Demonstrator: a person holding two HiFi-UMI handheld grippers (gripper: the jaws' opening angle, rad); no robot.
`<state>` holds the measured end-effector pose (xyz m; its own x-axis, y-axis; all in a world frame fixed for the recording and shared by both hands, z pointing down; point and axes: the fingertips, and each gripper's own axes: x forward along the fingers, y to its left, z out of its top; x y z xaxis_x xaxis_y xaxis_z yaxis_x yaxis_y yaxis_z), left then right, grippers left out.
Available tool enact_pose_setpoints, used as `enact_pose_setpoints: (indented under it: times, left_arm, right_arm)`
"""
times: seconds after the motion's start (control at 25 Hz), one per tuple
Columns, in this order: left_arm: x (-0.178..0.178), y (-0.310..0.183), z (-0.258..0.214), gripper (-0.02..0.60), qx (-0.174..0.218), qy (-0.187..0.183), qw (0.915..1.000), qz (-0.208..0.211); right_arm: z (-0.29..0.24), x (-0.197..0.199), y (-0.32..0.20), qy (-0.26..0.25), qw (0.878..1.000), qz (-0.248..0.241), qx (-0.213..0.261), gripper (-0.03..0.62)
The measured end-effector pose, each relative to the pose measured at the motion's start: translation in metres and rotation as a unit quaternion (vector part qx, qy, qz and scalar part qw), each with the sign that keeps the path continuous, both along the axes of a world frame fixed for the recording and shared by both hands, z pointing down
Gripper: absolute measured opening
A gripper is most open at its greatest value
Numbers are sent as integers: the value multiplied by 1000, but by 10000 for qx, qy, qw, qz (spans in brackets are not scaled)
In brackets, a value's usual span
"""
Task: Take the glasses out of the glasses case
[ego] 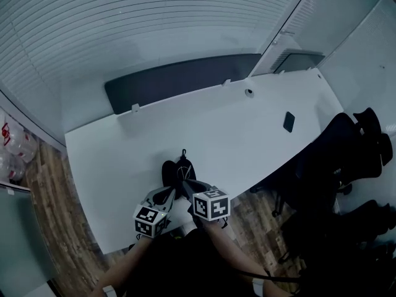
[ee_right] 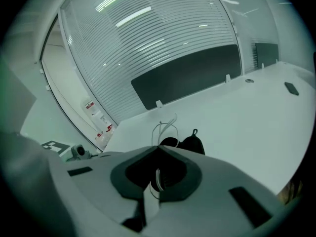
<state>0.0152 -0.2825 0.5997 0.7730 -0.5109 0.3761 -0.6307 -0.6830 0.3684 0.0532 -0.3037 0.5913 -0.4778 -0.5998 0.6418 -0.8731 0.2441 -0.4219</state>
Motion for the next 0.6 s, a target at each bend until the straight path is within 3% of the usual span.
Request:
enact_pose_setpoints:
  times: [0.6]
  left_arm:
    - [14, 7, -39, 10, 91, 208, 9997, 12]
  right_arm:
    - [-51, 4, 31, -216, 9926, -105, 1192, 15]
